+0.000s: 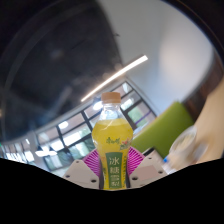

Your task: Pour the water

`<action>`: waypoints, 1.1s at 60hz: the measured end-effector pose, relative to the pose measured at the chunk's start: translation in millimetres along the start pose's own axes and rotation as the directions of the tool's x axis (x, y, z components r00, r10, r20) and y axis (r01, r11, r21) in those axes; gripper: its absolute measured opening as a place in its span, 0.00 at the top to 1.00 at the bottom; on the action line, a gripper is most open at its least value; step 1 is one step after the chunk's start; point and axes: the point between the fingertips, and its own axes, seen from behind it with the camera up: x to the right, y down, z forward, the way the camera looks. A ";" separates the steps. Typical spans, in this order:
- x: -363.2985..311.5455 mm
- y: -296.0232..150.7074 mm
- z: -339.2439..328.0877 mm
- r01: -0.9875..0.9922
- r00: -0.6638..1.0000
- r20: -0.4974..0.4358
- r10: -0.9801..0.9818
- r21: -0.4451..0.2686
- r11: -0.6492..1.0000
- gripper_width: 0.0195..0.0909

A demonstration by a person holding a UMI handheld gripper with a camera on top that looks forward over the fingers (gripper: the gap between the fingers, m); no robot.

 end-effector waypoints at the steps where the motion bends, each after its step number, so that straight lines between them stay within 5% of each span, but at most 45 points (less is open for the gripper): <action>1: 0.1 -14.6 -2.3 0.062 0.998 -0.014 -0.062 0.013 0.998 0.87; 5: 26.9 -48.6 -14.3 0.266 0.962 -0.069 -0.264 0.030 0.963 0.87; 12: 102.3 -60.2 -43.2 0.454 0.875 -0.155 -0.458 -0.061 0.889 0.87; 22: 226.9 3.8 -88.7 0.533 0.771 -0.193 -0.606 -0.323 0.782 0.86; 36: 263.6 64.6 -126.7 0.463 0.795 -0.152 -0.588 -0.475 0.748 0.86; 38: 255.1 53.6 -113.9 0.488 0.795 -0.146 -0.589 -0.424 0.763 0.85; 49: 257.9 59.5 -124.8 0.476 0.791 -0.163 -0.590 -0.441 0.761 0.85; 56: 255.5 57.9 -132.7 0.470 0.785 -0.178 -0.593 -0.452 0.758 0.59; 63: 260.1 55.3 -135.3 0.456 0.772 -0.199 -0.603 -0.488 0.744 0.07; 66: 253.1 50.4 -140.0 0.456 0.769 -0.210 -0.603 -0.481 0.749 0.15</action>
